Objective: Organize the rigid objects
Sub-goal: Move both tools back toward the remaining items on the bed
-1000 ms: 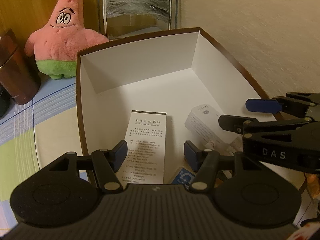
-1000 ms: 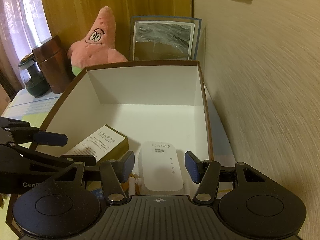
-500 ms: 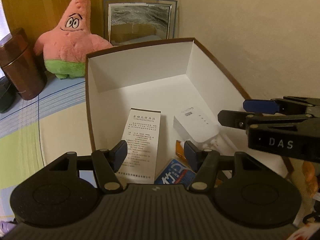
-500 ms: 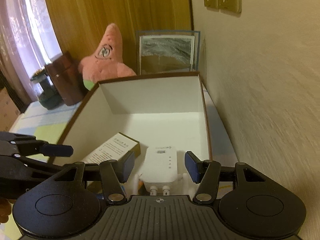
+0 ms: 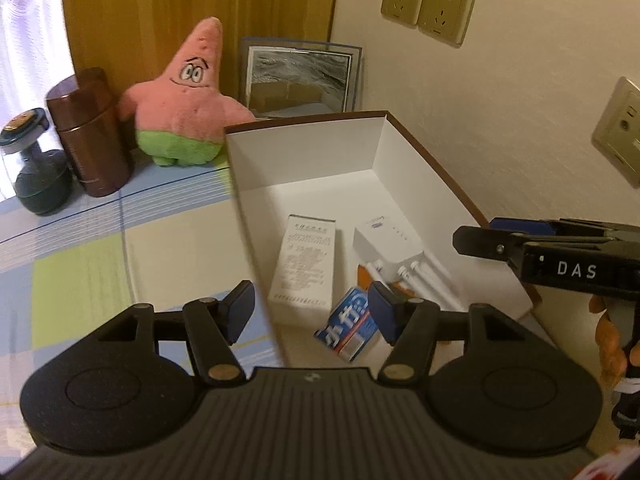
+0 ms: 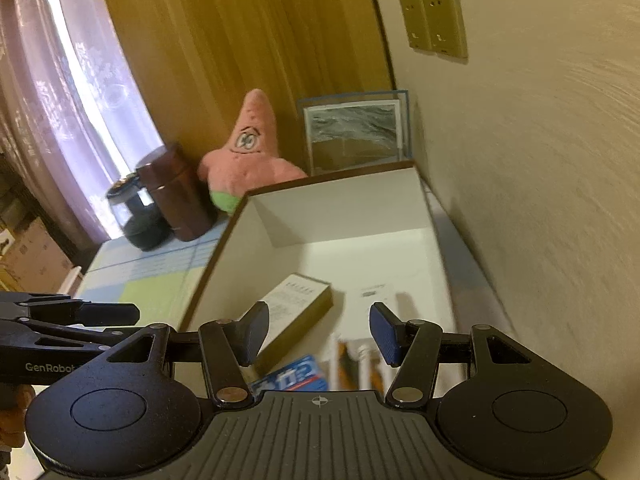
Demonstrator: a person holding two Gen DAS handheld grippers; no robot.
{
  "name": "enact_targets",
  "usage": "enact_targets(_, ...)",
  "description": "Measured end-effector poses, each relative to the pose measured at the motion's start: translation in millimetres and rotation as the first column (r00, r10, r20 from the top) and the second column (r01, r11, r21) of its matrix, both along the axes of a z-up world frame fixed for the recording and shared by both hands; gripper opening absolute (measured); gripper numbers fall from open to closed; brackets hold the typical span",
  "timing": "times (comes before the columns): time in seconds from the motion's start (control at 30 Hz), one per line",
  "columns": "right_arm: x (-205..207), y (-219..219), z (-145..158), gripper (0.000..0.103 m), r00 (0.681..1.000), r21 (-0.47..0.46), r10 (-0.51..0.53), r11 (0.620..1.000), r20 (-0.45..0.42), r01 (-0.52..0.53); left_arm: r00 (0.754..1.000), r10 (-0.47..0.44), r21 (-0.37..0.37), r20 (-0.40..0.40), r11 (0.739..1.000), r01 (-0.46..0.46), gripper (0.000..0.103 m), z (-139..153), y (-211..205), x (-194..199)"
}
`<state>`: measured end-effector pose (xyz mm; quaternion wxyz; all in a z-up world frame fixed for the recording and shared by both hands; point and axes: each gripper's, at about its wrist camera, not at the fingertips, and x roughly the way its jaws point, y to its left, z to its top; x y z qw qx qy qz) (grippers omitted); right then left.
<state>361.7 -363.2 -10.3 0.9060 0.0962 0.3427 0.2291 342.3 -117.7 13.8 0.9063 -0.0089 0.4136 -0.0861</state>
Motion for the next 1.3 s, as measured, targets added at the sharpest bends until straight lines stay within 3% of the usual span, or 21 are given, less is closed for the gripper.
enact_targets(0.23, -45, 25, 7, 0.053, 0.998, 0.039, 0.066, 0.997, 0.007, -0.066, 0.999, 0.039, 0.003, 0.01, 0.999, -0.039, 0.059, 4, 39, -49)
enact_targets(0.67, -104, 87, -11, 0.053, 0.979, 0.044, 0.196, 0.98, -0.057, -0.194, 0.986, 0.157, 0.0, -0.059, 0.988, -0.157, 0.059, -14, 103, -135)
enact_targets(0.87, -121, 119, -30, 0.053, 0.959, 0.013, 0.269, 0.963, -0.09, -0.269, 0.971, 0.223, -0.008, -0.091, 0.975, -0.224, 0.059, -26, 125, -160)
enact_targets(1.3, -138, 180, -75, 0.053, 0.895, -0.083, 0.432, 0.893, -0.108, -0.442, 0.926, 0.353, 0.046, -0.134, 0.936, -0.35, 0.058, -57, 163, -197)
